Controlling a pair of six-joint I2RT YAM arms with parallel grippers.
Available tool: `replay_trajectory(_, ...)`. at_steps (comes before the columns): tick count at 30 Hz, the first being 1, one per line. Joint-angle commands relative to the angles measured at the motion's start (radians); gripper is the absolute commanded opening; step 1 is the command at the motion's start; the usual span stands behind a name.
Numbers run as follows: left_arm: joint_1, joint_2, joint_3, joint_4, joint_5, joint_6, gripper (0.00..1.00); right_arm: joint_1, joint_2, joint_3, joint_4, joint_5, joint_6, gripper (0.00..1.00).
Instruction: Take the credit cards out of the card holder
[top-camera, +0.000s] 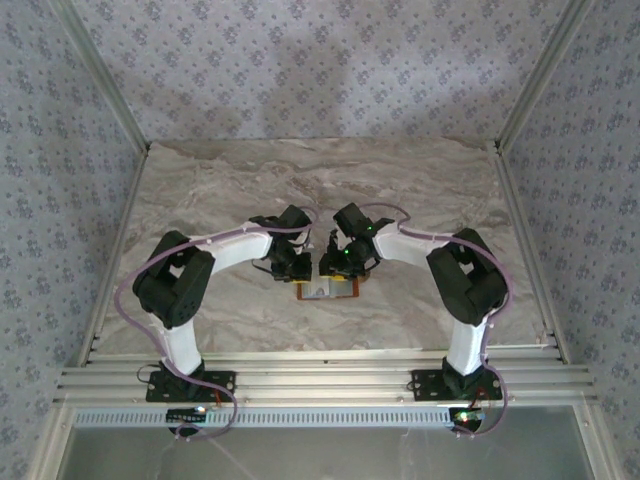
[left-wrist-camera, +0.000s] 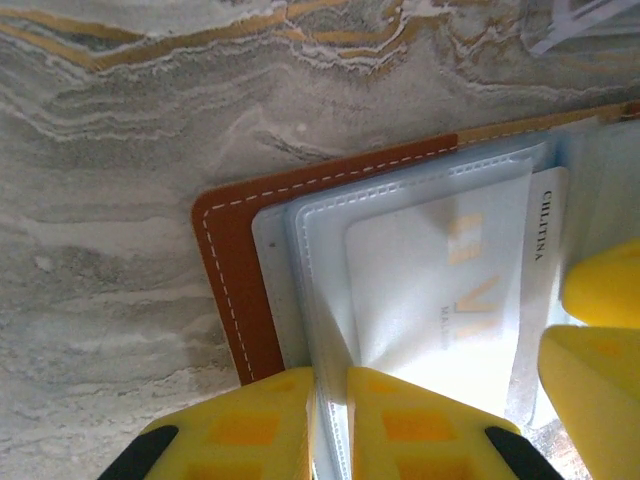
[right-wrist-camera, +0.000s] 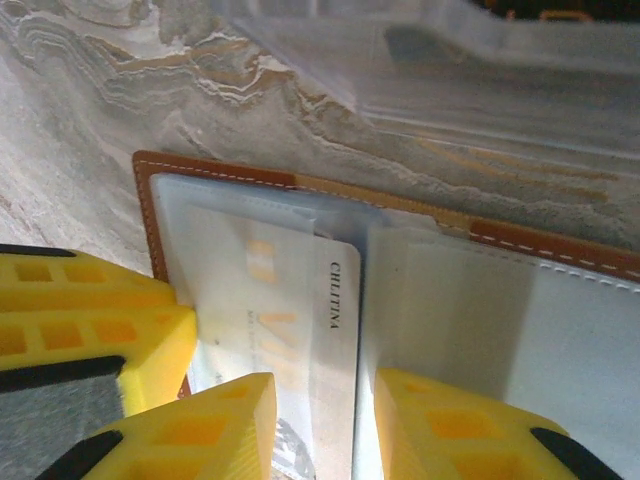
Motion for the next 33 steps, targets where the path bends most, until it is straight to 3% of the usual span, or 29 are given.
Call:
replay_trajectory(1, 0.018, 0.021, -0.05, -0.03, -0.048, 0.036, 0.16, -0.009, 0.025, 0.007, 0.005, -0.03, -0.05, 0.33)
replay_trajectory(11, 0.043, 0.053, -0.087, 0.037, 0.052, 0.058, 0.15, -0.015, 0.003, -0.065, 0.147, -0.128, -0.007, 0.29)
replay_trajectory(25, 0.057, 0.079, -0.084, 0.011, 0.045, 0.074, 0.15, -0.021, -0.082, -0.148, 0.315, -0.212, 0.054, 0.21)
replay_trajectory(33, 0.059, 0.076, -0.087, 0.009, 0.043, 0.075, 0.15, -0.023, -0.029, -0.18, 0.42, -0.262, 0.082, 0.16)
